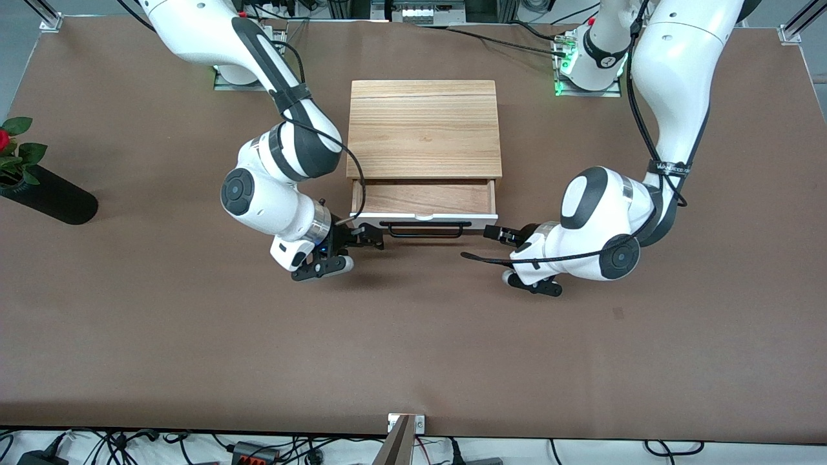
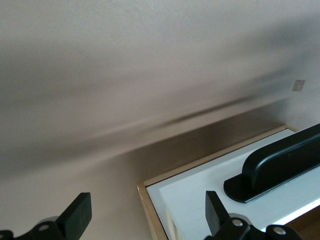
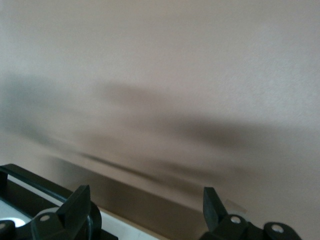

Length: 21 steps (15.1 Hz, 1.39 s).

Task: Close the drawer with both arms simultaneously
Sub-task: 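Push the white drawer front into the box with both grippers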

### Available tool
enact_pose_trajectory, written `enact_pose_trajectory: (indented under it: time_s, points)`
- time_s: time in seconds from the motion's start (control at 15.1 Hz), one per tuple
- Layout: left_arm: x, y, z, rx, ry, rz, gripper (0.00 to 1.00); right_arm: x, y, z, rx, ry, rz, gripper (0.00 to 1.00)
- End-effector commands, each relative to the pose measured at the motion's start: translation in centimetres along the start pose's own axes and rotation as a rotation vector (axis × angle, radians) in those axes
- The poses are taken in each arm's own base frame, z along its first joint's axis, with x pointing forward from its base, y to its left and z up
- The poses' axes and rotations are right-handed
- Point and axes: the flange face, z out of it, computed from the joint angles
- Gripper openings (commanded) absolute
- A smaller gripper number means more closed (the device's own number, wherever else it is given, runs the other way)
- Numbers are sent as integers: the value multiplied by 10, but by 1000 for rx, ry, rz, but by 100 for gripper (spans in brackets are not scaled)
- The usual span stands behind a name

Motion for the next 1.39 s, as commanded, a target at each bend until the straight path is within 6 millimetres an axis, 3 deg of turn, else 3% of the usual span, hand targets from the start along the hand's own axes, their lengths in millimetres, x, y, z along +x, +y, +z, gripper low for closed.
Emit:
enact_pose_trajectory:
  time_s: [0.0,0.4,0.73,0.99,1.32]
  points:
    - [0,4,1,-15,-22,8,100,-13,1,1,9,-14,1,100]
    - [-6,16,14,-6,-74,26,100,-38,-3,-6,0,-47,3,100]
    - [-12,17,20,-18,-125,24,100,-54,-4,2,-12,-76,2,100]
    - [-16,32,41,-6,-171,44,100,-60,-5,6,-16,-89,5,100]
    - [-17,30,52,-4,-211,41,100,-81,-6,13,-29,-124,1,100]
